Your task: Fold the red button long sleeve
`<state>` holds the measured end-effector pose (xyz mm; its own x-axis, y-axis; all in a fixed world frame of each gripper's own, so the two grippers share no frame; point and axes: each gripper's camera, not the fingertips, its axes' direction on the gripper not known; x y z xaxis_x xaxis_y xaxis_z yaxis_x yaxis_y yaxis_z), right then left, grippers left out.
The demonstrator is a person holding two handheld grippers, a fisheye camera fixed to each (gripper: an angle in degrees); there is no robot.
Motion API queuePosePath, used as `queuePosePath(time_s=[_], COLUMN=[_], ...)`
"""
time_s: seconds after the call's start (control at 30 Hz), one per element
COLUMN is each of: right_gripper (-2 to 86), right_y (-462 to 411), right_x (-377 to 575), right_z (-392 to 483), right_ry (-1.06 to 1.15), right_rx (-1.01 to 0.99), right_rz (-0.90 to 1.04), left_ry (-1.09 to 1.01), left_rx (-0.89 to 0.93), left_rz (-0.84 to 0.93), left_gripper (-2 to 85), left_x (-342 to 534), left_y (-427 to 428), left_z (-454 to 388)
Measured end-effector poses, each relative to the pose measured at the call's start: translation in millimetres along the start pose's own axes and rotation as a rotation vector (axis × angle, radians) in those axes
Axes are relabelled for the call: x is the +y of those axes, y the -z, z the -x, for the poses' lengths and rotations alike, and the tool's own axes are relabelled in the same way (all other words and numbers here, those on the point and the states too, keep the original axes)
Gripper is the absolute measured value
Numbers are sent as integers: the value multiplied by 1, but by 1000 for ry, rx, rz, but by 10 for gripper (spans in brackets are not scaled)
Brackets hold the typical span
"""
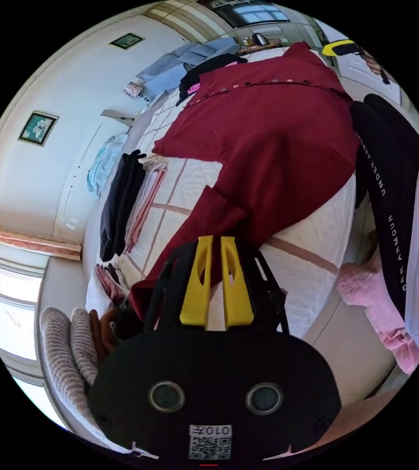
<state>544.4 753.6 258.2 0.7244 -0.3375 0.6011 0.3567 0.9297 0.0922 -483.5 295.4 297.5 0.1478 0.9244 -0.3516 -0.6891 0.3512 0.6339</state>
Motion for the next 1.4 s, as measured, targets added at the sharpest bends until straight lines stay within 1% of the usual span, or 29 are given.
queuePosePath(time_s=[0.1, 0.2, 0.27, 0.3, 0.37, 0.43, 0.53, 0.6, 0.7, 0.77, 0.9, 0.93, 0.97, 1.0, 1.03, 1.07, 1.1, 1.13, 1.2, 1.27, 1.3, 1.37, 1.4], right_gripper=[71, 70, 70, 70, 70, 69, 68, 68, 68, 67, 67, 67, 67, 67, 68, 68, 68, 68, 69, 71, 74, 90, 95], right_y=[-1, 1, 4, 4, 7, 8, 7, 8, 17, 28, 40, 41, 41, 41, 40, 40, 40, 40, 37, 25, 21, 4, -1], right_x=[-4, -7, -7, -7, -5, -3, 3, 6, 13, 19, 27, 28, 27, 27, 26, 25, 25, 25, 26, 22, 20, -2, -10], right_z=[8, 15, 18, 18, 16, 14, 9, 6, -2, -10, -23, -26, -28, -28, -29, -31, -31, -34, -43, -57, -60, -74, -78], right_ry=[25, 54, 70, 71, 67, 58, 45, 36, 16, -13, -70, -85, -90, -91, -89, -86, -85, -89, -114, -155, -163, -191, -199], right_rx=[5, 15, 7, 3, -16, -28, -42, -43, -28, -10, 3, 1, 0, 2, 8, 18, 23, 25, 11, -33, -43, -76, -87], right_rz=[2, -8, -22, -28, -55, -70, -79, -82, -97, -114, -142, -145, -142, -139, -129, -121, -120, -121, -116, -100, -95, -82, -78], left_ry=[183, 389, 462, 491, 483, 466, 447, 427, 369, 327, 242, 197, 176, 126, 70, 51, 19, 18, 36, 75, 116, 190, 222], left_rx=[103, 162, 216, 268, 321, 300, 247, 210, 180, 201, 307, 328, 337, 382, 503, 576, 694, 737, 711, 650, 589, 455, 335], left_rz=[-101, -91, -112, -154, -246, -390, -502, -529, -561, -582, -640, -628, -601, -546, -516, -500, -488, -498, -492, -449, -407, -321, -253], left_gripper=[5, 1, 0, 0, -1, -1, 0, 0, 2, 4, 22, 32, 39, 53, 66, 73, 82, 90, 99, 107, 112, 119, 123], left_x=[15, 36, 49, 56, 62, 64, 48, 28, -22, -60, -169, -206, -224, -257, -280, -286, -290, -282, -256, -220, -192, -147, -119], left_y=[30, 71, 105, 130, 170, 222, 258, 265, 263, 260, 242, 227, 217, 191, 163, 150, 128, 112, 95, 80, 72, 60, 53], left_z=[45, 107, 145, 169, 199, 227, 244, 245, 240, 237, 211, 191, 180, 156, 135, 125, 107, 92, 77, 65, 57, 40, 22])
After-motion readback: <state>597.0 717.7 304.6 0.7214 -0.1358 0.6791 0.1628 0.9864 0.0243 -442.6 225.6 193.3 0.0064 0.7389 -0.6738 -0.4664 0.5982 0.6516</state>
